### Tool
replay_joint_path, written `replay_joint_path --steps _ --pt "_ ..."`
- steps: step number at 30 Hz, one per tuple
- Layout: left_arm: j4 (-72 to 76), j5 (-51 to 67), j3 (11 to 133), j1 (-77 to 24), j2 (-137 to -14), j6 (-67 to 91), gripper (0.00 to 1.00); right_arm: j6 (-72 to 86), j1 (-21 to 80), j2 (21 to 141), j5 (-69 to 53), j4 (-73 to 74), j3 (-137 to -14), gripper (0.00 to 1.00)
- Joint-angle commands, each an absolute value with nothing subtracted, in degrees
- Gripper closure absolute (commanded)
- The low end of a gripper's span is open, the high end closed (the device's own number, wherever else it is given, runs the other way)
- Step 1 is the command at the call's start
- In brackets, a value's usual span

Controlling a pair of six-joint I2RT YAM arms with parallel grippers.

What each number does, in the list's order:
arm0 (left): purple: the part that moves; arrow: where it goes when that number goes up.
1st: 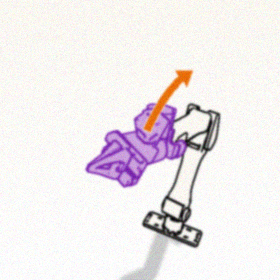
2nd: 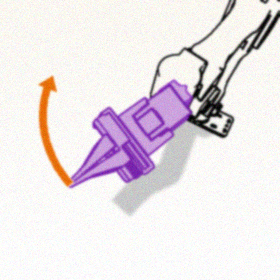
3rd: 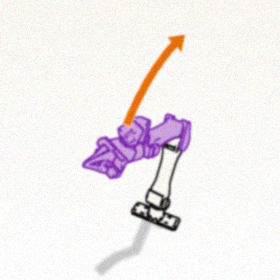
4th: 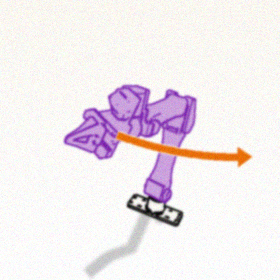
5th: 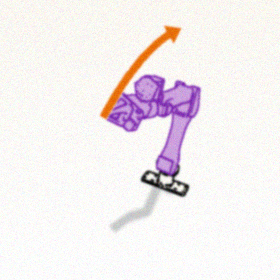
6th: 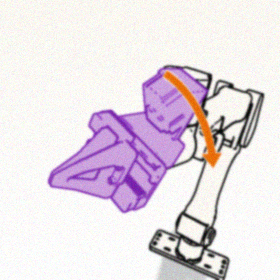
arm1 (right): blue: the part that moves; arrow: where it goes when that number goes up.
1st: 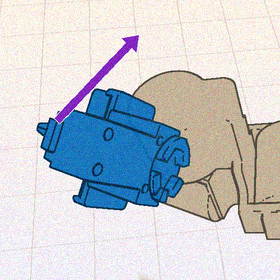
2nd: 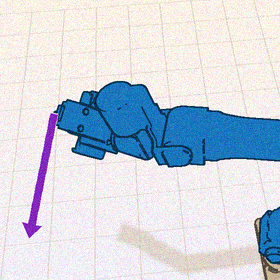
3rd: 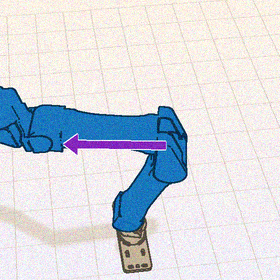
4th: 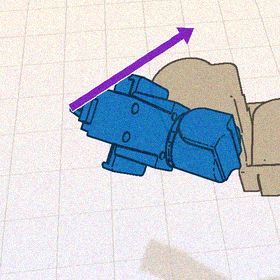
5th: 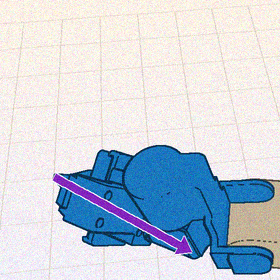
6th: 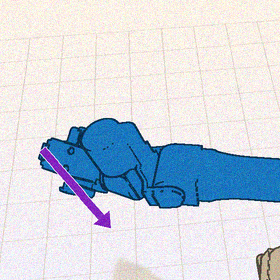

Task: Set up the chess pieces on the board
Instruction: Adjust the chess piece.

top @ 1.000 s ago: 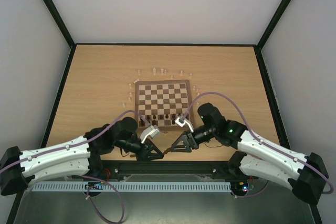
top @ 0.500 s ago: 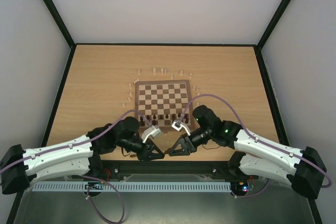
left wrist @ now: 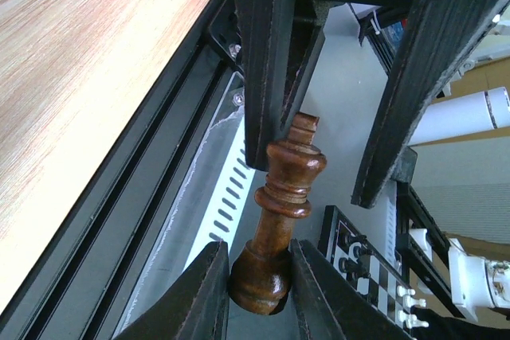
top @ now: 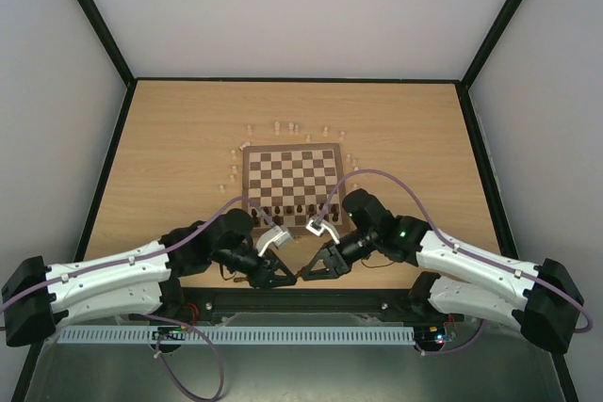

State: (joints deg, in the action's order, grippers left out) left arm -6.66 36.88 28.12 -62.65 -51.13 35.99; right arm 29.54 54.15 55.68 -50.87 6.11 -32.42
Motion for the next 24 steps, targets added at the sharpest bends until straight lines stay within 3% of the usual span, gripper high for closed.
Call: replay_joint_path --steps 1,14,24 --pt "-4.7 38.2 28.6 -62.3 -51.7 35.8 0.76 28.8 54.5 56.8 -50.8 6.8 -34.5 0.69" --pt "-4.1 39.3 28.4 -62.3 -52.7 35.8 0.76 28.4 54.6 57.2 -49.5 7.1 -34.5 0.70" --pt "-3.9 38.9 28.8 -62.3 -53.5 35.7 0.76 28.4 54.5 57.1 -49.9 6.9 -34.2 0.81"
